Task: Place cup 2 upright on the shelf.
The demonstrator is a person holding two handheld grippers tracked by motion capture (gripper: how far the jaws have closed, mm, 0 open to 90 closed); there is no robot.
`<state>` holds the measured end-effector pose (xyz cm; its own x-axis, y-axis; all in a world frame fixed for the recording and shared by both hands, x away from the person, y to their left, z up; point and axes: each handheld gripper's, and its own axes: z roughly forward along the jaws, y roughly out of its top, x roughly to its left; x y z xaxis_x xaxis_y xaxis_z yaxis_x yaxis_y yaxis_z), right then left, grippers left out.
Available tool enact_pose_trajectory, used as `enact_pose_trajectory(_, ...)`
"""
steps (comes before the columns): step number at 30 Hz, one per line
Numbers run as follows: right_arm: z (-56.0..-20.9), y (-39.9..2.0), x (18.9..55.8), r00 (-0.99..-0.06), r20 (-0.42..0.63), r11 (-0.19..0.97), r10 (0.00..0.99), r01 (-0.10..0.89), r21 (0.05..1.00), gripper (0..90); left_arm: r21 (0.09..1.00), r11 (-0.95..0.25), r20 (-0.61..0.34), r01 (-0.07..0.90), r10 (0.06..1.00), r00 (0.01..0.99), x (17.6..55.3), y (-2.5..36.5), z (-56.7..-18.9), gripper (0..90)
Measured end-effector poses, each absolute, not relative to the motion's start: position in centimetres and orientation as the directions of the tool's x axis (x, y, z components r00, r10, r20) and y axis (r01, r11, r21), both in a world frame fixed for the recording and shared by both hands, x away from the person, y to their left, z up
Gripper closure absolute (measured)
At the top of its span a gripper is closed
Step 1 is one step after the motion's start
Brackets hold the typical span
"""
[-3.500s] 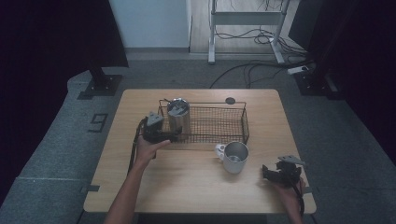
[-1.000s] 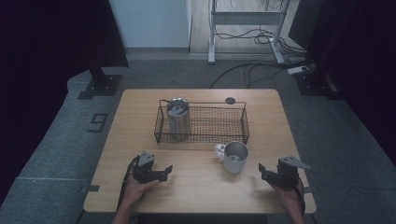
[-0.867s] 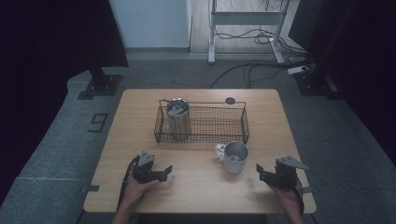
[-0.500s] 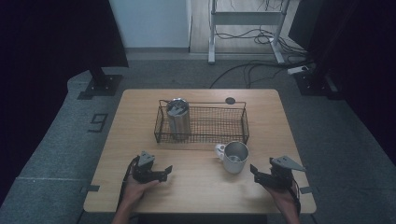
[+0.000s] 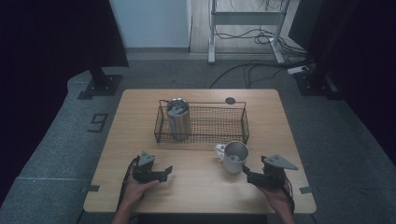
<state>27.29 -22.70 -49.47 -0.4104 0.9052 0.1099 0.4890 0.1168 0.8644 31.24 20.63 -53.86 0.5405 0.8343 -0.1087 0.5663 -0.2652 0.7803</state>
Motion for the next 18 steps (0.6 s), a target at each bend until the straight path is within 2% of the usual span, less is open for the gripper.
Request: enact_pose_trajectory(18, -49.9, -20.7, 28.4, -0.455, 0.100, 0.156, 0.885, 0.491, 0.857, 11.7, 0.766, -0.282, -0.118, 0.577, 0.821, 0.558, 31.2, 20.3, -54.0, 9.5)
